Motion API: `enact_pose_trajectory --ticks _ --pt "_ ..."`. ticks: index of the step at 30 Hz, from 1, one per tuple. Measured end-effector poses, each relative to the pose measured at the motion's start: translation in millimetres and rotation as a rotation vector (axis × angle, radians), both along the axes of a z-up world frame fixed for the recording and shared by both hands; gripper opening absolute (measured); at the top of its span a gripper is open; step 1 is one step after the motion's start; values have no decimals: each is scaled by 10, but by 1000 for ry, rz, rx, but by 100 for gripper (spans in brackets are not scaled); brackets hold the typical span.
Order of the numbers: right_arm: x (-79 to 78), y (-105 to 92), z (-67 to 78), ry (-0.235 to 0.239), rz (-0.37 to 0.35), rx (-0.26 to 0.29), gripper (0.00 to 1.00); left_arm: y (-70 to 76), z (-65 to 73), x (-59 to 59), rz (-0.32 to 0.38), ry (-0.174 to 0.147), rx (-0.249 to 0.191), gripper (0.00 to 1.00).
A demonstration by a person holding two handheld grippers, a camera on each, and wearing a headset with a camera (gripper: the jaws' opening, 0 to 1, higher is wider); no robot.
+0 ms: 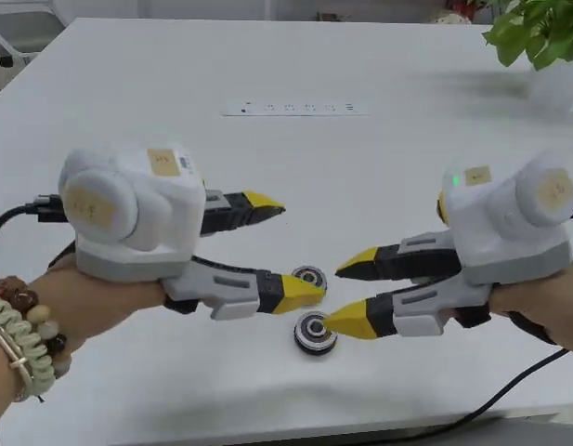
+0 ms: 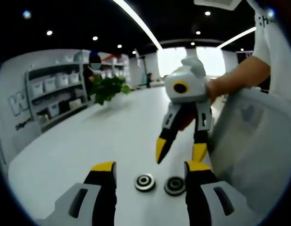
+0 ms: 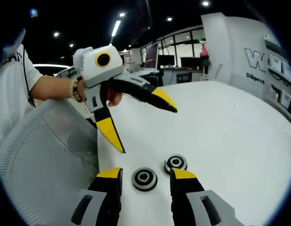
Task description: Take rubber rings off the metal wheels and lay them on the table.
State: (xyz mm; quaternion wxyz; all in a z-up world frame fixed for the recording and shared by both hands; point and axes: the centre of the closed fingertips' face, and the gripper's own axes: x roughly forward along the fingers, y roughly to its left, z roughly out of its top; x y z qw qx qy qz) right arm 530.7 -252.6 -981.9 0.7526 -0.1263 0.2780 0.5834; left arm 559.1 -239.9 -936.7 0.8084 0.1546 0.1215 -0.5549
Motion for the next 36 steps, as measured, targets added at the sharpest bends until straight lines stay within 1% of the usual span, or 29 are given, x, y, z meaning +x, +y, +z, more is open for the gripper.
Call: enact_pose_trajectory --ticks 1,3,5,7,9,12,13,14,16,20,23,28,30,31,33,36 --pt "-28 -5 -43 7 7 -15 39 -4 -42 -12 -1 9 8 57" --pt "-49 -12 -106 9 16 -39 38 -2 -163 -62 -25 18 61 56" --pt "-63 -35 -174 12 23 -65 37 -27 -206 -89 -31 26 61 55" --pt "-71 -42 -212 16 27 -75 37 -41 -234 -106 -36 36 56 54" --pt "-70 -54 -251 13 29 -86 36 -55 -283 -118 -37 60 46 50" --pt "-59 -51 -287 16 18 -91 34 -44 -383 -139 -41 74 69 48" --pt "-63 -45 -304 19 18 -94 33 -48 -403 -139 -33 76 66 47" --pt "-79 -44 -340 25 23 -106 33 -57 -417 -152 -36 81 64 47" --pt "-100 -48 -382 20 37 -130 32 -76 -455 -177 -46 86 76 45" --pt "-109 -32 -401 7 49 -145 30 -98 -521 -221 -54 97 93 36" --pt "-101 -32 -408 -4 51 -156 30 -118 -550 -227 -52 105 89 33" --pt "-74 -29 -403 -11 39 -153 29 -157 -643 -218 -39 131 85 27" --pt "-62 -35 -401 -16 35 -152 28 -161 -662 -215 -36 137 84 25" --pt "-64 -33 -402 -16 35 -152 27 -159 -668 -220 -37 139 86 24" --pt "-76 -27 -407 -12 38 -151 26 -158 -673 -233 -40 134 90 22" --pt "-92 -15 -415 -20 49 -160 25 -166 -684 -262 -55 136 93 18"
